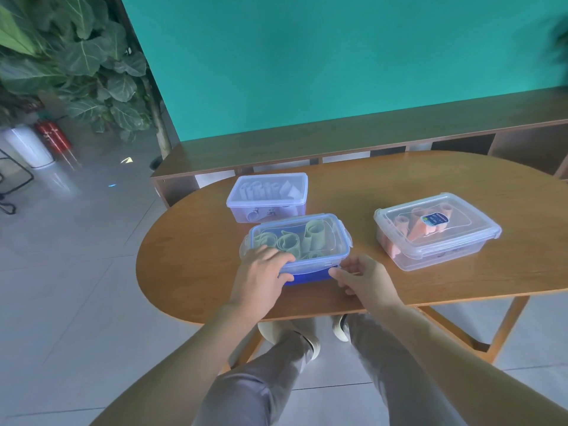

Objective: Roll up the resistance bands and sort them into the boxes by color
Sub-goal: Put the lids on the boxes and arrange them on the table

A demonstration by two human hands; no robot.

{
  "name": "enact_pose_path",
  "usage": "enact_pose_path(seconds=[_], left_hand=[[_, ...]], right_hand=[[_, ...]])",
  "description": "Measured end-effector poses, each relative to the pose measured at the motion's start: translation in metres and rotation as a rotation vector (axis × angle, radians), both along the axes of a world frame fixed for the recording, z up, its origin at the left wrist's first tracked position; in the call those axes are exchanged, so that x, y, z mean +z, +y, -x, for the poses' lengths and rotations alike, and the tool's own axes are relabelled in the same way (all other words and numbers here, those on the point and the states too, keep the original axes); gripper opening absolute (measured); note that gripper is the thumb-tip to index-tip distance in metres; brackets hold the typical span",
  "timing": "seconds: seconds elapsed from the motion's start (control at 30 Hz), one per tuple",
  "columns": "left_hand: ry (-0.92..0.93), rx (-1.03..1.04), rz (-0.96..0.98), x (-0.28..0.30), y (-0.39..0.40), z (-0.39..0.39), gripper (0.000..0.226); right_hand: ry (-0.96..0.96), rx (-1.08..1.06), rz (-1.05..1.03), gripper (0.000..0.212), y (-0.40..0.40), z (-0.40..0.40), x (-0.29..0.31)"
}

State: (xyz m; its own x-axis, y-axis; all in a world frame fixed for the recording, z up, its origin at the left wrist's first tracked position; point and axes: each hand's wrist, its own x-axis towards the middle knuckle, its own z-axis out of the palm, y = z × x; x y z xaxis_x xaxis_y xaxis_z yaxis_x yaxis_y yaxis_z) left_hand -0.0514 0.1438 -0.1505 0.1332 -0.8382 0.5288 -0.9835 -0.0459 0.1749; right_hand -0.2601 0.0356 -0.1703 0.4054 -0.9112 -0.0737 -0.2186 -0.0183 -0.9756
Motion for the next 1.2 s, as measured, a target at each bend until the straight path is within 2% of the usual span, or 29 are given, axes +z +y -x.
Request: enact_pose_path(seconds=[0.23, 0.37, 0.53, 0.77, 1.07, 1.2], left_hand=[[0.079, 0.058, -0.021, 0.002, -0.007, 0.003, 0.03], [0.087, 0.06, -0.021, 0.004, -0.005, 0.004, 0.025], [0.015, 0.05, -0.024, 0.007, -0.001, 0.004, 0.024], [-0.061, 0.052, -0.064, 0.019, -0.005, 0.012, 0.03], [-0.082, -0.017, -0.09, 0.02, -0.003, 0.004, 0.031], [-0.202, -0.077, -0.117, 0.019, -0.002, -0.002, 0.032]], right_hand=[[0.124, 0.017, -0.037, 0.022, 0.0, -0.002, 0.003], [0.193, 0.024, -0.094, 0.027, 0.0, -0.004, 0.004], [0.128, 0.094, -0.211, 0.03, 0.008, -0.009, 0.0], [0.0, 0.052, -0.299, 0.024, 0.009, -0.012, 0.0], [-0.018, 0.082, -0.255, 0.034, 0.009, -0.009, -0.003], [0.008, 0.049, -0.213, 0.028, 0.009, 0.003, 0.001]])
